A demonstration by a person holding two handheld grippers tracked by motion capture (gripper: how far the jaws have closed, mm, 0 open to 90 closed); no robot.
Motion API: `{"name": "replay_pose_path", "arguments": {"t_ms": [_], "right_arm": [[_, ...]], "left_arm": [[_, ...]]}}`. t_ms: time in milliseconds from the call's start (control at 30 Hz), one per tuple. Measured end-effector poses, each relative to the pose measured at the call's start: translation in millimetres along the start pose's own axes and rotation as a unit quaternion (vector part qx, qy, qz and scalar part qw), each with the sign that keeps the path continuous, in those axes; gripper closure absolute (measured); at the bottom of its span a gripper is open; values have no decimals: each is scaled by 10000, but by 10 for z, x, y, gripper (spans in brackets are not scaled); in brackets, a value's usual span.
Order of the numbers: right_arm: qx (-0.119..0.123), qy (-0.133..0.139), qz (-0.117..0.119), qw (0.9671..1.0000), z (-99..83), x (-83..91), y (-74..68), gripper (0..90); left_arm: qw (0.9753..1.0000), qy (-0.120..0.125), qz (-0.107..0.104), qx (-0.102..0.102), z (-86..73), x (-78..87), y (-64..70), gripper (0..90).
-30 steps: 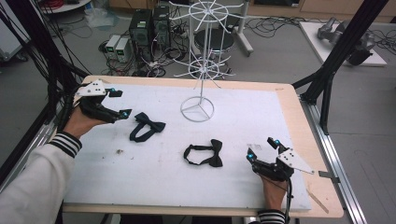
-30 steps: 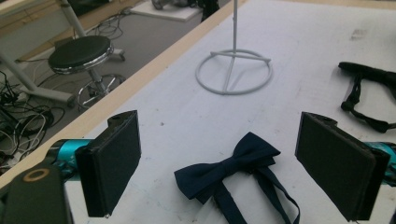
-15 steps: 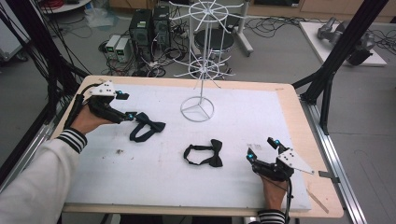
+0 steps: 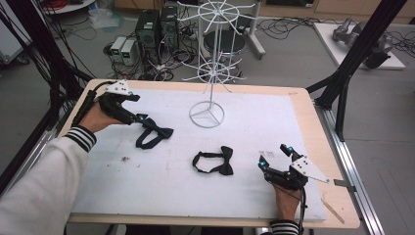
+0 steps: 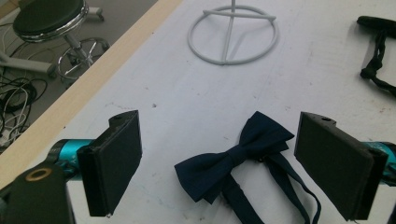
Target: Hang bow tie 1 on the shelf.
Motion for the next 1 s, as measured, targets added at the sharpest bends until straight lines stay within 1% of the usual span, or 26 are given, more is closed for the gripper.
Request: {"name": "replay_pose_path", "arguments": {"t_ms": [100,133,167,267,300,400,467,500,533,567,600,667,733,800,833,867,900,933,967,1000], "right_arm": [[-11,1,6,10000,0,1,-1,110],[-19,1,7,10000,-1,2,-2,109],[-15,0,3,10000,-1,2,-1,110],[-9,0,5,10000,-1,2,-1,109],[-16,0,6,10000,-1,2,-2,109],[-13,1,8,10000,0,3,-3,110],[-5,4,5,10000,0,2,-2,110],[-2,4,6,10000,1,3,-3,109],[2,6,4,10000,0,3,-3,109],[-1,7,-3,10000,1,2,-3,110],[-1,7,-3,10000,1,2,-3,110],[2,7,-1,10000,1,3,-4,110],[6,6,-3,10000,0,3,-3,110],[4,6,-2,10000,1,3,-4,109],[9,5,-4,10000,0,3,-3,109],[9,5,-4,10000,0,3,-3,109],[4,5,-2,10000,1,3,-4,110],[8,6,-4,10000,1,3,-3,109],[4,7,-3,10000,1,3,-3,109],[7,4,-3,10000,1,4,-3,109]], "left_arm": [[9998,-105,-94,-128,33,-58,18,155],[9995,-182,-106,-224,37,-75,21,155],[9992,-247,-148,-274,46,-100,34,155],[9978,-411,-214,-482,69,-148,43,155],[9975,-429,-249,-498,76,-161,45,155],[9959,-565,-299,-645,91,-208,51,158],[9936,-709,-374,-795,89,-235,64,158],[9912,-819,-424,-952,83,-266,76,165],[9912,-819,-424,-952,83,-266,76,169],[9896,-890,-448,-1033,76,-282,81,173],[9876,-964,-480,-1144,69,-298,83,173],[9854,-1035,-519,-1251,61,-336,102,186],[9831,-1125,-601,-1315,45,-375,126,194],[9775,-1285,-679,-1531,15,-409,143,205],[9769,-1319,-708,-1528,0,-431,169,209],[9747,-1354,-755,-1611,-12,-447,179,209],[9734,-1386,-777,-1649,-23,-464,191,215],[9717,-1443,-804,-1692,-37,-477,202,221],[9709,-1460,-824,-1709,-50,-494,219,225],[9689,-1494,-849,-1779,-62,-509,223,229]]}}
Point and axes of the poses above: each handheld gripper's, and its own axes: x roughly backward along the jaws, z roughly out of its top, y roughly to its right, the point moved 7 cm from there along -x, roughly forward along the jaws, and after that the axes turned 15 degrees about z, right-handed, at the moved point
